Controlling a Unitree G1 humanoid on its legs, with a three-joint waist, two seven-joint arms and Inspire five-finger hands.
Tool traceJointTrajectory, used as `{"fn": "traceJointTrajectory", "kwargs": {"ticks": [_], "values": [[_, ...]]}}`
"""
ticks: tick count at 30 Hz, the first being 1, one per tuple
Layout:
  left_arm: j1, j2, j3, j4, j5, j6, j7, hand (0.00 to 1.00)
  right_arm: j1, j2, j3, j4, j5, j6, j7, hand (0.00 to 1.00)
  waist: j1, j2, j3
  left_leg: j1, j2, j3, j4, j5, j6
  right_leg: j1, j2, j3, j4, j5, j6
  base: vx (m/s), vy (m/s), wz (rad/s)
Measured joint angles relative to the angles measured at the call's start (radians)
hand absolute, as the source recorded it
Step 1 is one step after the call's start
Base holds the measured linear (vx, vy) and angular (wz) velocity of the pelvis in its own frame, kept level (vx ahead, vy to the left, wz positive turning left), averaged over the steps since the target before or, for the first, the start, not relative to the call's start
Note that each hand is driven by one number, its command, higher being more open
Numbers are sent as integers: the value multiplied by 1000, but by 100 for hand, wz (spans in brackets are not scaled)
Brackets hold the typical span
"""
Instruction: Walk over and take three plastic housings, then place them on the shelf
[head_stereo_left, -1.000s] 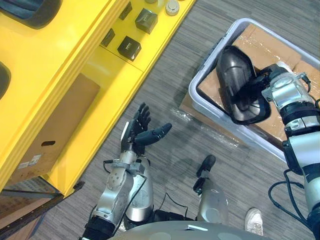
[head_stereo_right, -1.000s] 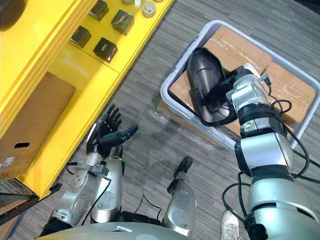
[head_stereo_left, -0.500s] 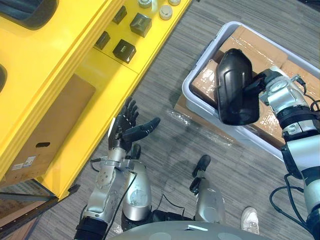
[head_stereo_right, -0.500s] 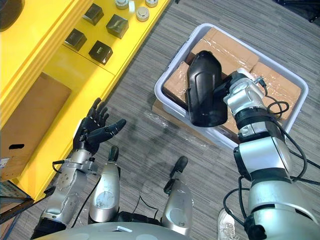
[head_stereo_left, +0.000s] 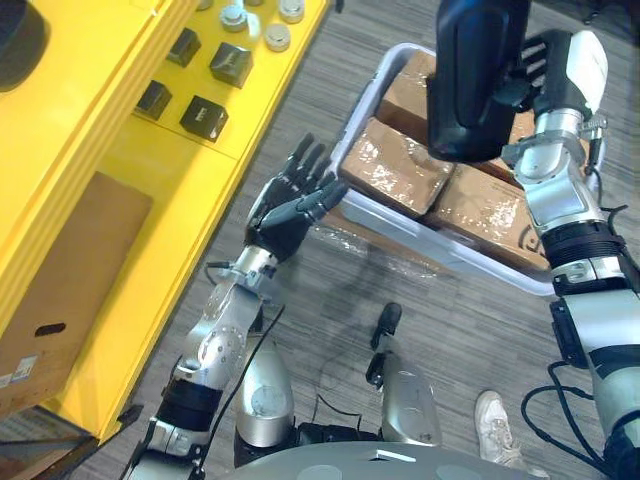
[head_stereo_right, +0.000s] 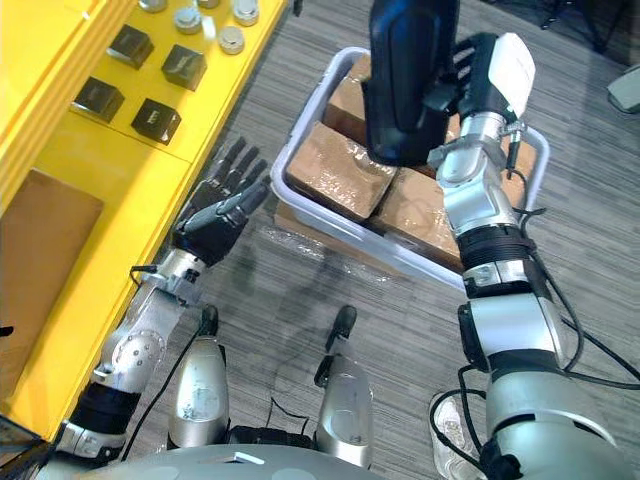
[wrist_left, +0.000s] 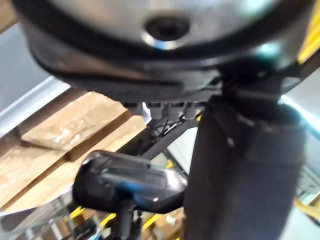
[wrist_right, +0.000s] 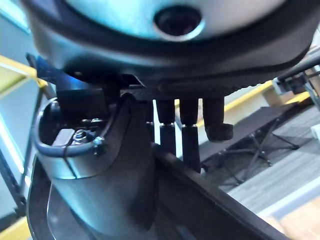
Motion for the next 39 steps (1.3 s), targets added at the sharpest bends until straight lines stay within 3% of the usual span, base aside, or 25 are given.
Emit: {"fn": "traceJointTrajectory", "kwargs": {"ticks": [5,9,13,20,39], "values": [[-160,1,-50,142,-13,14,13,100,58,53,-27,-126,0,-85,-9,0,-22,-17,-7,29,13,38,-1,-6,-8,3,16,36,-14,13,-2,-15,19,-23],[-240,-6,-75,280,16,-26,75,100,203,170,-37,-223,2,-143,-21,0,-53,-68,-39,58,30,80,4,-26,-16,5,34,70,-25,16,-7,24,26,-29],[-272,-26,-79,328,25,-78,105,100,242,230,-41,-224,3,-159,-23,0,-74,-69,-39,65,31,96,24,-42,-15,5,35,90,-25,18,-4,6,46,-16],[-304,-45,-77,390,72,-177,148,100,349,289,-41,-284,10,-185,-30,0,-80,-69,-39,97,32,125,62,-79,-12,30,36,122,-28,21,0,-14,49,-13],[-341,-58,-120,526,274,-183,189,100,367,312,47,-284,48,-229,10,0,-101,-70,-60,116,32,141,92,-100,-11,52,36,137,-46,34,0,-26,24,-4]]}}
